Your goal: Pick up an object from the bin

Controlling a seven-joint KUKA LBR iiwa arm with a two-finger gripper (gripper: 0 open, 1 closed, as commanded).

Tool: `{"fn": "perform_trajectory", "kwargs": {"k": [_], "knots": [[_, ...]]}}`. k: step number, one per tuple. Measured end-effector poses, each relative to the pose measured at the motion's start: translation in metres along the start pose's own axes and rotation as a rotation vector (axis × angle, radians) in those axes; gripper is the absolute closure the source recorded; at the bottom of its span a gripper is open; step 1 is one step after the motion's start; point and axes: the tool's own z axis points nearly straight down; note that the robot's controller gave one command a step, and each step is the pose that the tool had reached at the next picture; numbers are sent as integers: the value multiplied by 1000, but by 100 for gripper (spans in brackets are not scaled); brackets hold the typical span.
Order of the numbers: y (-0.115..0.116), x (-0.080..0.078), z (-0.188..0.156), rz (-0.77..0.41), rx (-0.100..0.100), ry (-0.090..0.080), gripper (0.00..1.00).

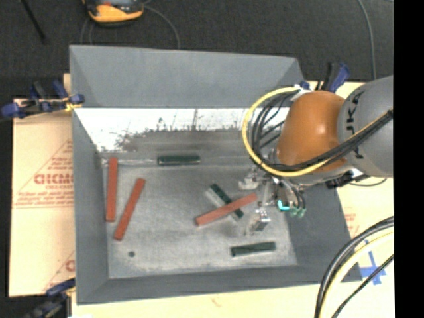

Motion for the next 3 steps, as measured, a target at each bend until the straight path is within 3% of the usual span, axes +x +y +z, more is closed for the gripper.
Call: {"fn": "perform_trajectory", "kwargs": {"k": [1,3], "knots": [[0,-2,-3,-1,0,-6,0],[25,-44,55,-261,6,-22,0]]}}
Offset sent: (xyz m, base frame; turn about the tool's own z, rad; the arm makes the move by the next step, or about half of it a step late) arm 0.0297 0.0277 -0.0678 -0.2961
